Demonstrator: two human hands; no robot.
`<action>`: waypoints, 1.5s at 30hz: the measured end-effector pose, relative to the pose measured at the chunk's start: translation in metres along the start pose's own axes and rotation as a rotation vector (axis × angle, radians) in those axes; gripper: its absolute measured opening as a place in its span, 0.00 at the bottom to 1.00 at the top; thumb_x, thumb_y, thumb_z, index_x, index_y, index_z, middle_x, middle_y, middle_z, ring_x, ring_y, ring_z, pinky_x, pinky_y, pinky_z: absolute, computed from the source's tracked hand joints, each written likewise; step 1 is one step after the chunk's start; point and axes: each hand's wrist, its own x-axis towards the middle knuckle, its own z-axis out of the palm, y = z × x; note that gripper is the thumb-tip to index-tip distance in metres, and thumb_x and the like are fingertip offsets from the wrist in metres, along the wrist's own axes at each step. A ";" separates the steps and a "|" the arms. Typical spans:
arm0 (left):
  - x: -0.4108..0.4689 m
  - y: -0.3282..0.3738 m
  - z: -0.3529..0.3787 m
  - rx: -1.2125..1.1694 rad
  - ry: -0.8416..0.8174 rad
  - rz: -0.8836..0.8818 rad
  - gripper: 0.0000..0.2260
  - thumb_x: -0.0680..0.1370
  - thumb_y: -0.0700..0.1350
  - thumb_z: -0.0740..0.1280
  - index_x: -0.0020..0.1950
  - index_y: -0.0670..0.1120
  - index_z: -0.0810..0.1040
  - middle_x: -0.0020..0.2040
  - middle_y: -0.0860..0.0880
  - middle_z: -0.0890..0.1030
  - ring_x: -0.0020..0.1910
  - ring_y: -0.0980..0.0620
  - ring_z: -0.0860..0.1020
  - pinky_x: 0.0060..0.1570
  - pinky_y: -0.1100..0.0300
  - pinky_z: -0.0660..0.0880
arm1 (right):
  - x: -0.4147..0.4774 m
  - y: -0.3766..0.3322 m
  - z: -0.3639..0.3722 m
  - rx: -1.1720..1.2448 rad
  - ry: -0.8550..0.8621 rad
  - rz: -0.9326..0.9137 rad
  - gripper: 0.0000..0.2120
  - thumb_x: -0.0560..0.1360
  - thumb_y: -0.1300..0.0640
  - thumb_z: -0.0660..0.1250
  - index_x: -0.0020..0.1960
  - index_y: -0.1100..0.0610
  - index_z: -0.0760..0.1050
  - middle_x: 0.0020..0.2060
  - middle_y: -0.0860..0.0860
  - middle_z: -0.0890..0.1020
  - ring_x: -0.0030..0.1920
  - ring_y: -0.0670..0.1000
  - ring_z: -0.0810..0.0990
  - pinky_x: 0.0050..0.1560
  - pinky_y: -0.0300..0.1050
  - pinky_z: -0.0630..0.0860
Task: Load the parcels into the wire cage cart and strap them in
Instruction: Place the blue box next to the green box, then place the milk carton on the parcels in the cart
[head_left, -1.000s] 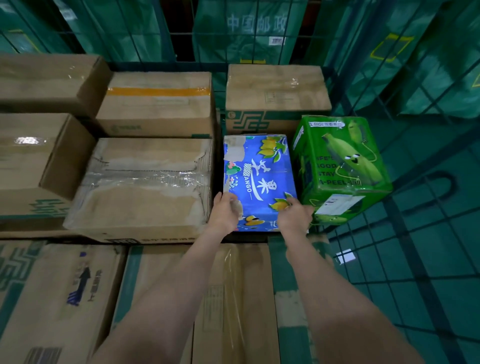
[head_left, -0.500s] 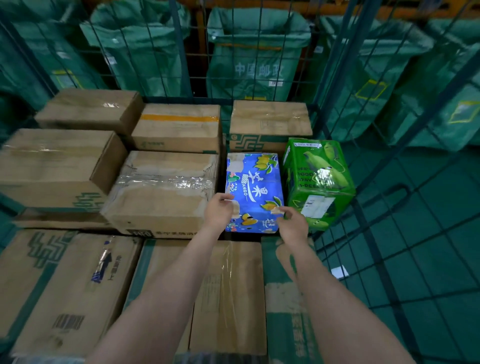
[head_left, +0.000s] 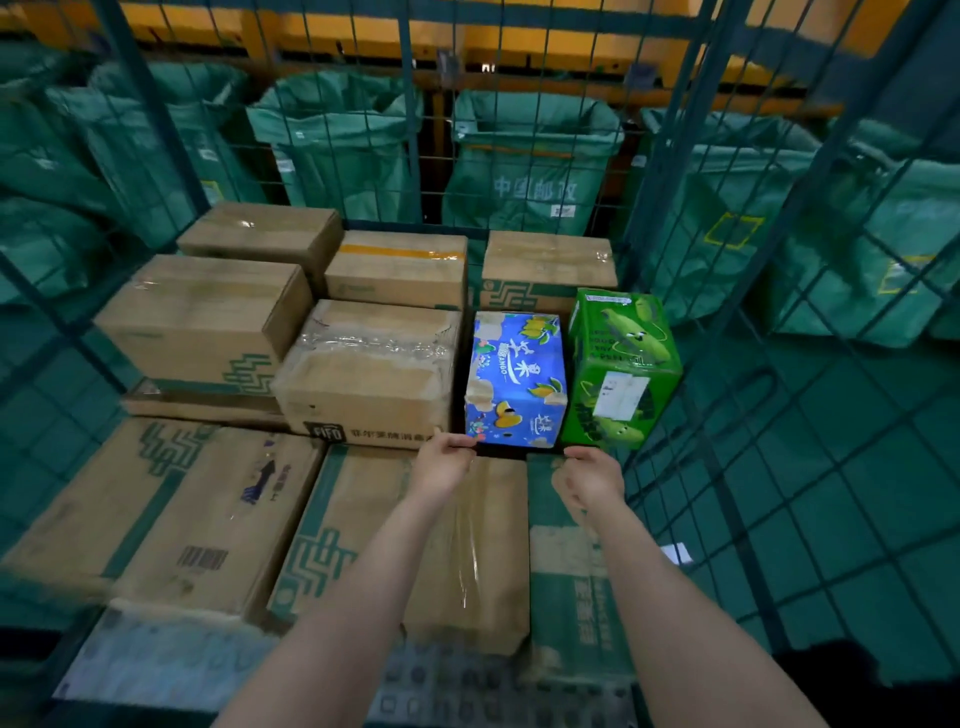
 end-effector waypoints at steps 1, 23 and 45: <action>-0.010 -0.002 -0.005 -0.004 0.004 0.002 0.09 0.76 0.33 0.59 0.48 0.45 0.76 0.37 0.51 0.76 0.32 0.57 0.71 0.28 0.67 0.67 | -0.009 0.003 -0.001 0.000 -0.002 0.000 0.12 0.77 0.67 0.58 0.52 0.55 0.76 0.34 0.51 0.75 0.28 0.48 0.67 0.16 0.34 0.61; -0.148 -0.082 -0.038 0.162 -0.265 -0.062 0.15 0.79 0.33 0.56 0.36 0.47 0.71 0.46 0.47 0.76 0.35 0.56 0.71 0.33 0.65 0.68 | -0.182 0.140 -0.020 0.151 0.231 0.180 0.10 0.79 0.62 0.59 0.55 0.58 0.79 0.51 0.57 0.80 0.45 0.55 0.78 0.52 0.52 0.78; -0.313 -0.201 0.150 0.274 -0.370 -0.233 0.09 0.80 0.38 0.58 0.42 0.46 0.74 0.42 0.49 0.76 0.41 0.50 0.75 0.33 0.62 0.68 | -0.234 0.337 -0.237 -0.106 0.138 0.322 0.13 0.76 0.63 0.59 0.57 0.58 0.78 0.44 0.54 0.79 0.42 0.54 0.78 0.32 0.39 0.73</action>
